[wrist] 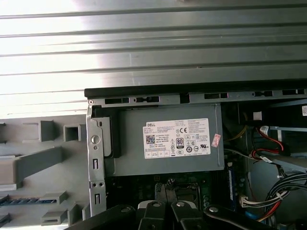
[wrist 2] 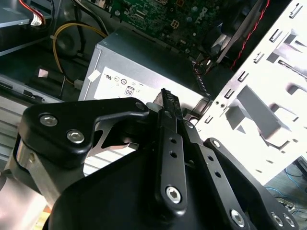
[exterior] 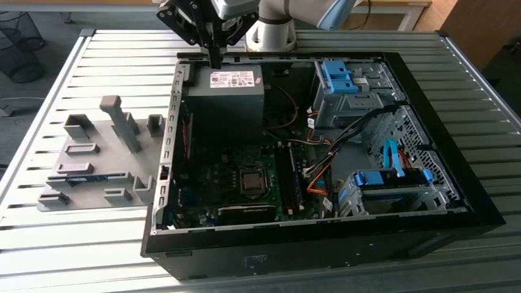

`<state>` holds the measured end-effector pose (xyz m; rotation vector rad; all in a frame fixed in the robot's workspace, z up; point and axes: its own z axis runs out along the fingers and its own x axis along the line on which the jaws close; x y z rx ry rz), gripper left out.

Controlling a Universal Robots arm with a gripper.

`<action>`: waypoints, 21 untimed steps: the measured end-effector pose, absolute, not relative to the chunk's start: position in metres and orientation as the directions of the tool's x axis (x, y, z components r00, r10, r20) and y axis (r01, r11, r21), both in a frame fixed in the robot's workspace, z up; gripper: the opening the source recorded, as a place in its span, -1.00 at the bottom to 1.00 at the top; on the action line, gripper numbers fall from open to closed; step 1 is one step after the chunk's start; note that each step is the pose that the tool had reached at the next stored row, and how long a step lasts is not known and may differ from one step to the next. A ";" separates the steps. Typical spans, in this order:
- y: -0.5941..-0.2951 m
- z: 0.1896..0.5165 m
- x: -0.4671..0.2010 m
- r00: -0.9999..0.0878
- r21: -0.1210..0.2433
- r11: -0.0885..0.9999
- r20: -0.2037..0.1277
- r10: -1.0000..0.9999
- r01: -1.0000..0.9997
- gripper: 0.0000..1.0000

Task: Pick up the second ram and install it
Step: 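Reach for the second ram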

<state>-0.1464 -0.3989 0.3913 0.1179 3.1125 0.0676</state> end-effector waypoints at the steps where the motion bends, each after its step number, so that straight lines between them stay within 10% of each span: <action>1: -0.399 0.391 -0.147 -0.997 0.044 0.996 -0.024 0.076 0.075 -0.80; 21: -0.399 0.391 -0.152 -0.997 0.044 0.996 -0.024 0.076 0.075 -0.80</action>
